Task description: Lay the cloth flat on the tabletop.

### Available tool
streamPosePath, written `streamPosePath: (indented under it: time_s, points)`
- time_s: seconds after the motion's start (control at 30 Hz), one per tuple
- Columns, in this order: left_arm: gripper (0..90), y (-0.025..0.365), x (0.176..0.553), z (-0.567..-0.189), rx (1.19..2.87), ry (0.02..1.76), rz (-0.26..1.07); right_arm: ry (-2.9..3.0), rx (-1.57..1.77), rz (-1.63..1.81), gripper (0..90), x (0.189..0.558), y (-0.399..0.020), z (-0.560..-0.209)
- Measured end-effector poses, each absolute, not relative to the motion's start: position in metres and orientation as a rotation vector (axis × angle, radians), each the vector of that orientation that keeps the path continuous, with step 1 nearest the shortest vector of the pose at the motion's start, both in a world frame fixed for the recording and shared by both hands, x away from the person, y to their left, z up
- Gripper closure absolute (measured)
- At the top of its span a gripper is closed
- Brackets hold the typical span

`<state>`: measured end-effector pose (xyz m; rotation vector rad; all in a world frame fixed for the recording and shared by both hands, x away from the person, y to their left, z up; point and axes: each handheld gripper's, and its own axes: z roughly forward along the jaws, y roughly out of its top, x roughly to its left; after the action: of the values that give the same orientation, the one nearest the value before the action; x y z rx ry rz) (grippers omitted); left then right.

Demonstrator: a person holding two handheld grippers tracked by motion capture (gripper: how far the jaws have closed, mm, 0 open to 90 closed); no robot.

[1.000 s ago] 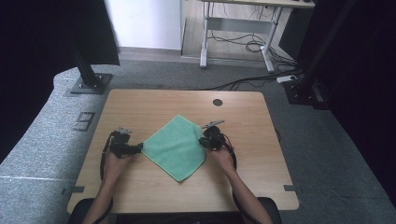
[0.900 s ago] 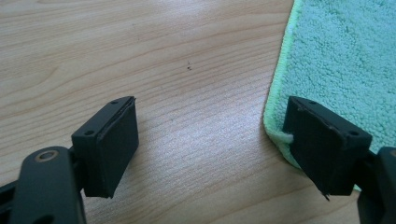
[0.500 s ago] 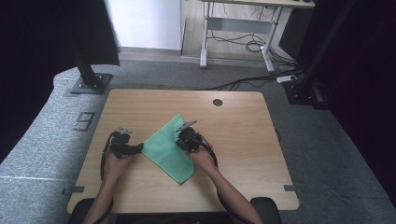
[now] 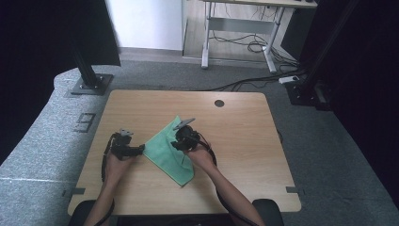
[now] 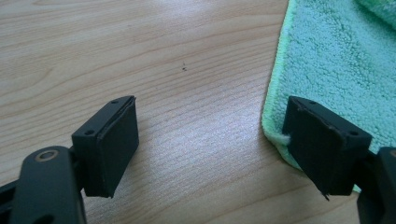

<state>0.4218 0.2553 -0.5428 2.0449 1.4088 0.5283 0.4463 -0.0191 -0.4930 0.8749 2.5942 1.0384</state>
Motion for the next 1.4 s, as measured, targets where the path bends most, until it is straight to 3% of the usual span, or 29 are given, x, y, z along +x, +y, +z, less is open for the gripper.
streamPosePath:
  time_s: [0.17,0.4,0.53,0.63,1.07,1.3,1.4]
  points:
    - [18.7,0.255,0.422,-0.543,2.046,1.403,0.529,2.564,0.928,0.997,64.8,0.458,-0.036,-0.493]
    - [18.7,0.255,0.421,-0.544,2.039,1.404,0.530,2.574,0.995,0.920,58.9,0.467,-0.044,-0.519]
    - [18.7,0.255,0.421,-0.544,2.036,1.406,0.529,2.594,1.006,0.938,76.9,0.468,-0.046,-0.528]
    - [18.7,0.255,0.421,-0.543,2.040,1.408,0.529,2.574,0.991,0.940,82.3,0.466,-0.048,-0.523]
    - [18.7,0.255,0.421,-0.544,2.035,1.408,0.532,2.427,1.080,0.940,82.5,0.465,-0.113,-0.491]
    - [18.5,0.251,0.421,-0.544,2.043,1.393,0.529,2.389,1.164,0.881,81.0,0.467,-0.152,-0.499]
    - [17.3,0.247,0.422,-0.543,2.052,1.382,0.538,2.394,1.210,0.834,75.5,0.471,-0.164,-0.512]
